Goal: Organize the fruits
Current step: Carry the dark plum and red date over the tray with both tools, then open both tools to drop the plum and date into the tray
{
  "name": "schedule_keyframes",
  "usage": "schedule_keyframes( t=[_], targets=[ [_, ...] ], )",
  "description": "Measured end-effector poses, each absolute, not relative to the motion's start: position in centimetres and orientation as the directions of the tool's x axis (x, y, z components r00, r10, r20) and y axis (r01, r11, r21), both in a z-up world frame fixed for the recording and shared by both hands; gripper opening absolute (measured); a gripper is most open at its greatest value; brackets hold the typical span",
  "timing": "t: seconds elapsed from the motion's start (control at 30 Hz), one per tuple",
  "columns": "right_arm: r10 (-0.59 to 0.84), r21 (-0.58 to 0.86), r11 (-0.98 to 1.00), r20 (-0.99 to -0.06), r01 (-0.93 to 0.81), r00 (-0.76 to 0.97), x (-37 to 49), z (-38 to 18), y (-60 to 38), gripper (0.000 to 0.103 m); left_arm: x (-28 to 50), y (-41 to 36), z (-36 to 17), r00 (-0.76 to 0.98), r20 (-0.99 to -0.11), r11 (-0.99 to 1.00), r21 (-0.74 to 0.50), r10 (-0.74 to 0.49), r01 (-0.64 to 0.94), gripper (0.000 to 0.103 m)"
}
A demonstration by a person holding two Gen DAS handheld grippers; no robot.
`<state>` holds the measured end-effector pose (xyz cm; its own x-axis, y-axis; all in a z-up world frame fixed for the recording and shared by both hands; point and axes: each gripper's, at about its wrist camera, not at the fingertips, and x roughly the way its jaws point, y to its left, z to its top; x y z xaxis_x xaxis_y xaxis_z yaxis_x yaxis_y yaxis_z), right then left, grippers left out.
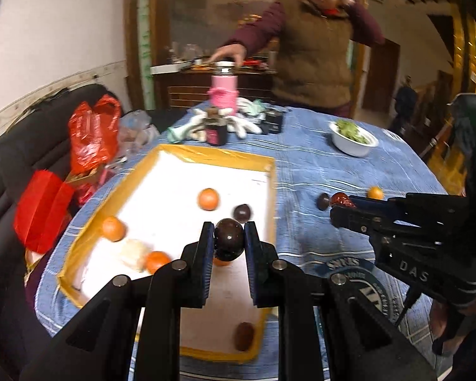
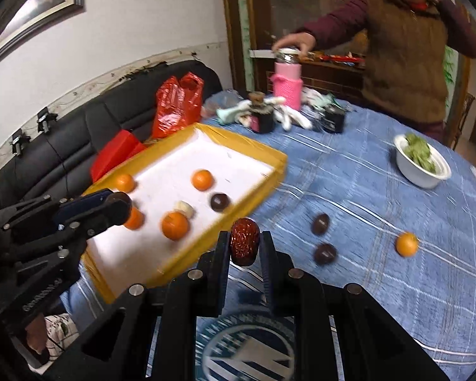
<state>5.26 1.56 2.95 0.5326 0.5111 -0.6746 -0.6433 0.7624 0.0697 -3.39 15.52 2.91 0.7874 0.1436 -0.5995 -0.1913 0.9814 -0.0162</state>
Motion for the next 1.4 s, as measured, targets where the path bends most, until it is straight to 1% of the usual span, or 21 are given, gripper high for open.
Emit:
schedule_keyframes(
  t=[0.23, 0.43, 0.53, 0.7, 1.1, 1.33, 1.4],
  targets=[
    [0.555, 0.078, 0.721, -0.660, -0.689, 0.506, 4.9, 3.9, 6.6, 0.018, -3.5, 18.9, 2.1, 0.762, -0.613, 0.958, -0.030, 0.207, -0.284, 0.016],
    [0.563, 0.087, 0.693, -0.686, -0.716, 0.461, 5.5, 2.5, 10.8, 0.018, -2.7, 20.9, 1.0, 0.729, -0.640, 0.939, -0.034, 0.242, -0.342, 0.016],
    [0.551, 0.089, 0.694, -0.704, -0.715, 0.447, 6.3, 1.5, 12.0, 0.018, -2.0, 21.5, 0.2, 0.709, -0.662, 0.933, -0.042, 0.242, -0.357, 0.016],
    [0.532, 0.104, 0.707, -0.730, -0.700, 0.429, 7.7, -0.1, 12.9, 0.018, -1.5, 21.8, -0.6, 0.690, -0.682, 0.930, -0.039, 0.242, -0.365, 0.016],
    [0.511, 0.112, 0.719, -0.754, -0.686, 0.413, 9.1, -1.3, 13.6, 0.019, -0.7, 21.9, -0.8, 0.673, -0.699, 0.928, -0.035, 0.243, -0.371, 0.017],
    [0.501, 0.118, 0.725, -0.767, -0.679, 0.401, 9.5, -1.6, 13.8, 0.022, -0.5, 21.9, -1.0, 0.662, -0.713, 0.930, -0.039, 0.231, -0.366, 0.018],
    [0.498, 0.114, 0.724, -0.769, -0.680, 0.401, 9.5, -1.7, 14.0, 0.023, -0.6, 22.1, -1.0, 0.659, -0.709, 0.921, -0.034, 0.252, -0.388, 0.019]
  ],
)
